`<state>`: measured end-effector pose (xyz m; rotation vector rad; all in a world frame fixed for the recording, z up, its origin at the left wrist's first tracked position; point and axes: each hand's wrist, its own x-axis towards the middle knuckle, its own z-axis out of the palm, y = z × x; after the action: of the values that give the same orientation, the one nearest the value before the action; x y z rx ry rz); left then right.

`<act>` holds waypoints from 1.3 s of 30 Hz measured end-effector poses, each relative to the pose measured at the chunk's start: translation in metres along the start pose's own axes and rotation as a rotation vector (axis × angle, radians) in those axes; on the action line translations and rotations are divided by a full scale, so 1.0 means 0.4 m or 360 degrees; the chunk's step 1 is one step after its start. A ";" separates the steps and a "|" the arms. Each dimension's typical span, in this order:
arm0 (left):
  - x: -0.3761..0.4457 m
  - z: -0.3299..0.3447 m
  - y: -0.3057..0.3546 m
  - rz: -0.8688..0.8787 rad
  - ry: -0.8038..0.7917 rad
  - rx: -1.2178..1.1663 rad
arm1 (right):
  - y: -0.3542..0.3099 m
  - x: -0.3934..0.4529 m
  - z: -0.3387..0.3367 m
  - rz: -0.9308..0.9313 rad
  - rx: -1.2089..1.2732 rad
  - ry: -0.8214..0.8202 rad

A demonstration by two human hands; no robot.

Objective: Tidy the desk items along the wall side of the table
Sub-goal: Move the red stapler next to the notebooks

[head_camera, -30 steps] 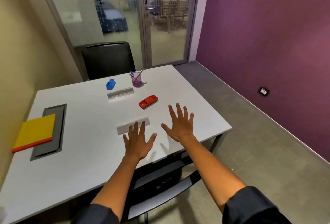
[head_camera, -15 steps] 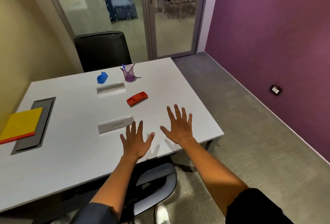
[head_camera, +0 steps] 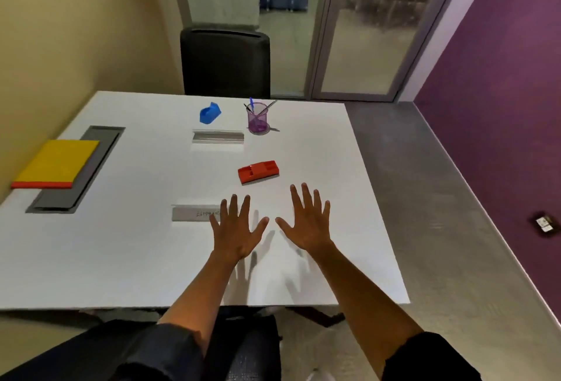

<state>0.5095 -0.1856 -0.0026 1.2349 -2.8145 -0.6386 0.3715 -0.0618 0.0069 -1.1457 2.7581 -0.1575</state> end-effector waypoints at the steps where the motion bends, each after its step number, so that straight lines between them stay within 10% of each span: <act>1: 0.009 0.004 0.000 -0.0030 0.0007 0.0002 | 0.000 0.016 0.008 -0.0031 -0.0014 -0.0003; 39: 0.322 0.092 0.038 -0.0917 0.0233 -0.0018 | -0.028 0.723 0.208 -0.0864 -0.0045 -0.0371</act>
<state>0.4039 -0.2539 -0.0510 2.0139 -2.3235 -0.5348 0.1926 -0.2784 -0.1019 -1.7685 2.2004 -0.0391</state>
